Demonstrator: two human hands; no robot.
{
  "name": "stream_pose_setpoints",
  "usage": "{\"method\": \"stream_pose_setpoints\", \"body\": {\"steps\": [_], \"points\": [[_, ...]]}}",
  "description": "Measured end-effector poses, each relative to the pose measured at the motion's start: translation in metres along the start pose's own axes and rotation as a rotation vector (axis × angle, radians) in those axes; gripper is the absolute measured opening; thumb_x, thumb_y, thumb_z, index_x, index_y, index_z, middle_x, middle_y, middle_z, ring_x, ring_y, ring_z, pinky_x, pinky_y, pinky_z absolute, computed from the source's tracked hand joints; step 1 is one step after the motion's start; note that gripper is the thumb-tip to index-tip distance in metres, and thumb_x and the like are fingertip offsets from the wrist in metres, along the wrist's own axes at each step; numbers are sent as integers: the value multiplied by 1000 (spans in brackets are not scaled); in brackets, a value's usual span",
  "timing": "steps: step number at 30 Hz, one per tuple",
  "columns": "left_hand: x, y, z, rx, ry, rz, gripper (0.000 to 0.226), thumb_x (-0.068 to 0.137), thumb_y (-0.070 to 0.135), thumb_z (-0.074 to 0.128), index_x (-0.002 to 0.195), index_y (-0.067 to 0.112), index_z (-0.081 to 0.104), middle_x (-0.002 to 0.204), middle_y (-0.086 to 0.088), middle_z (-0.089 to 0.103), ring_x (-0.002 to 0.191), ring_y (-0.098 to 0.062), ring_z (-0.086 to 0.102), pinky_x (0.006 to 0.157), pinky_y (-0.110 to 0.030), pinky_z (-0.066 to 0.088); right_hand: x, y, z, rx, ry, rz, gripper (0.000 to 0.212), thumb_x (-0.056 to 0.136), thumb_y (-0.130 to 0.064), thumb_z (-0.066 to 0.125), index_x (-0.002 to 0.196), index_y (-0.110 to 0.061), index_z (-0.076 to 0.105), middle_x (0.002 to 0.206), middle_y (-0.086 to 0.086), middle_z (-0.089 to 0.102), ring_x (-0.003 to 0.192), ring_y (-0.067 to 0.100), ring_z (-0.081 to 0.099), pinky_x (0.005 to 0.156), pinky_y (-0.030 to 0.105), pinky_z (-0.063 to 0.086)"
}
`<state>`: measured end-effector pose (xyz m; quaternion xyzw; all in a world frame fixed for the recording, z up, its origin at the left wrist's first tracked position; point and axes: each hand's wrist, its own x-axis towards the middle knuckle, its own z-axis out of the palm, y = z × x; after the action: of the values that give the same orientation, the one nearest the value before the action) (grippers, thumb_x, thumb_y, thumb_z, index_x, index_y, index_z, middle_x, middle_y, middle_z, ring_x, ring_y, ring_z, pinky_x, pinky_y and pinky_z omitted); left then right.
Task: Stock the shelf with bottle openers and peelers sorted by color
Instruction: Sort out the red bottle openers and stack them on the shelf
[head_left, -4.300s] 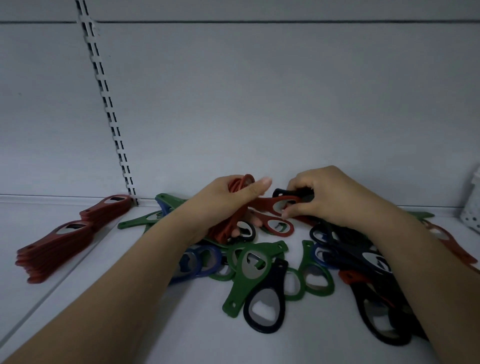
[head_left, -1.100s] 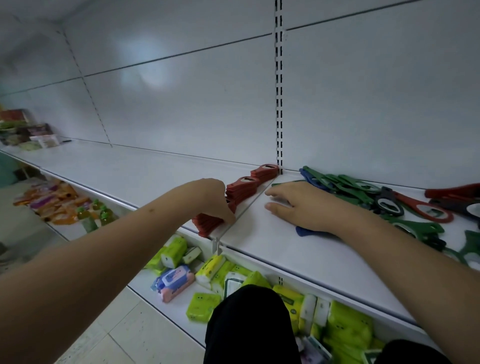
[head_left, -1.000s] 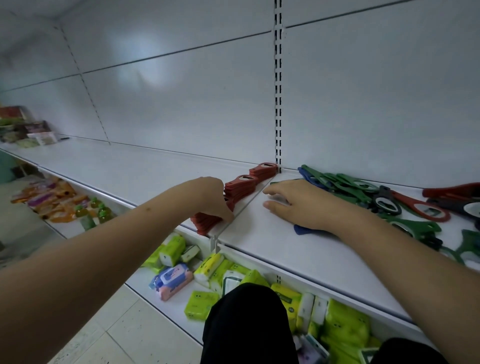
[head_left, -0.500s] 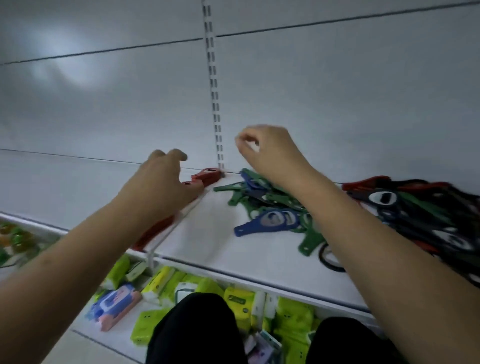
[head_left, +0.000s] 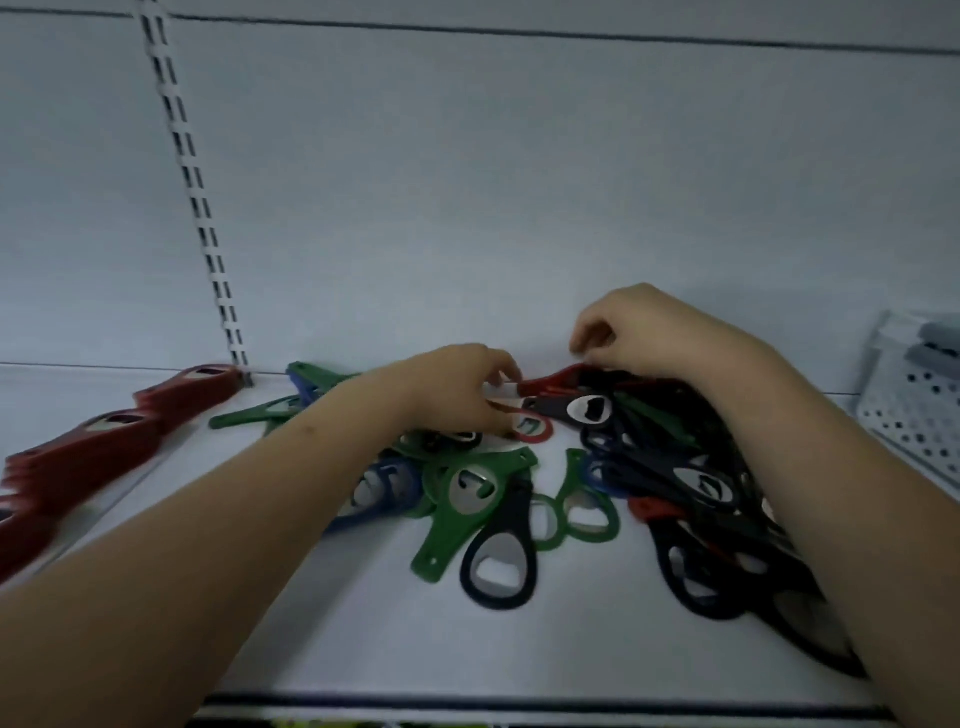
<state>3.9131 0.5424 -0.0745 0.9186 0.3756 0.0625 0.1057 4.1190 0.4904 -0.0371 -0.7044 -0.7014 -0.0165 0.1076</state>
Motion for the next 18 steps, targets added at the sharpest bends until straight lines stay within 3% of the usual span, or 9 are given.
{"method": "stream_pose_setpoints", "body": {"steps": [2,6,9,11,14,18], "points": [[15,-2,6,8,-106,2,54,83,43,72,131,26,54,124,4,57,105,-14,57,96,-33,47,1,6,7,-42,12,8,14,86,-24,73,100,-28,74,101,-6,72,92,14,67,89,34,55],[17,-13,12,-63,-7,66,43,81,51,74,114,25,65,113,9,60,99,-7,58,92,-27,49,3,4,18,-159,13,19,25,81,-43,76,103,-30,71,100,-6,67,93,20,64,75,30,50],[8,-17,13,-118,36,104,38,79,54,74,109,31,65,108,14,59,94,1,57,87,-21,49,4,3,25,-212,-32,6,28,84,-46,72,107,-29,70,95,-6,64,88,19,61,65,28,42],[4,-18,13,-129,46,120,35,79,52,75,108,34,65,108,18,59,95,3,57,85,-16,48,2,6,29,-167,-58,5,24,87,-44,70,107,-30,72,96,-7,66,88,17,62,68,29,46],[2,-18,13,-134,61,140,28,81,45,75,105,35,66,108,19,62,100,4,57,90,-17,47,-2,10,28,-67,-79,8,19,91,-33,68,107,-27,75,101,-7,71,90,13,64,83,34,55],[3,-15,12,-180,61,153,8,87,29,72,92,34,67,89,19,67,86,13,58,73,-6,43,-3,13,26,-108,-108,-38,18,91,-28,68,107,-26,75,88,-15,57,91,11,59,85,31,51]]}}
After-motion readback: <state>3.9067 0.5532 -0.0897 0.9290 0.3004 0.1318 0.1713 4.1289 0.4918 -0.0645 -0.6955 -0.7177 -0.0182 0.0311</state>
